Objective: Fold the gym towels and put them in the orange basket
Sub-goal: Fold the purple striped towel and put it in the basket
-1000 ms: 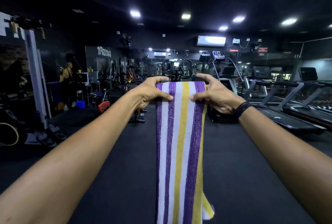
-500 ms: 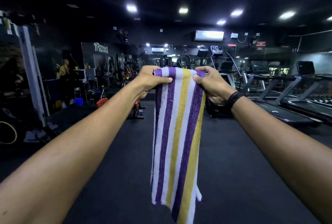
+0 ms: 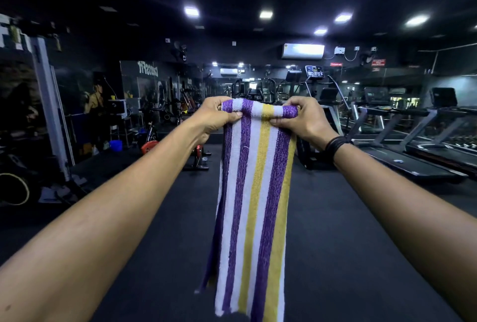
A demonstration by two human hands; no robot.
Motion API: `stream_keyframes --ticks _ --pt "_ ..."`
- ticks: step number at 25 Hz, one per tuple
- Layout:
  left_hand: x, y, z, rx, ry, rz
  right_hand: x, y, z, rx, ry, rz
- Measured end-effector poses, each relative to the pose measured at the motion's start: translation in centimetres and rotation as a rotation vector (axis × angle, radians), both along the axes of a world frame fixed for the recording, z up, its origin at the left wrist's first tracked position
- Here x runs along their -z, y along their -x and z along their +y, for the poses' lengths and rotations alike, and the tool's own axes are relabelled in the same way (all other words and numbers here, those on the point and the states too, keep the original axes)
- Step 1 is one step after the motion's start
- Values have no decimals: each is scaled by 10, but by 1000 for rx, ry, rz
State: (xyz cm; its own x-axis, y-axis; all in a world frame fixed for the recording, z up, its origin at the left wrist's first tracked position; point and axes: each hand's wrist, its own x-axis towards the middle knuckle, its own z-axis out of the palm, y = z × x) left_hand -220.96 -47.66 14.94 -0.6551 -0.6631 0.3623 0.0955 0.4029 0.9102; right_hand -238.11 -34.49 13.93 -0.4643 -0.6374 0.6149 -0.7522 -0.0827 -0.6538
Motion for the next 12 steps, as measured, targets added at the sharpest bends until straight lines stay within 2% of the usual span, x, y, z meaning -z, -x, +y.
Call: stream_keyframes --ticks 5,7,10,12 --pt "22 1 -3 126 -75 163 -2 -1 -9 -134 173 -115" --pt "41 4 -3 205 -37 64 -6 -8 -10 -177 251 -153" --pt "75 7 1 310 86 -239 -16 -10 -7 -127 388 -184" --pt "90 10 3 309 23 -254 -20 6 -9 -6 433 -216"
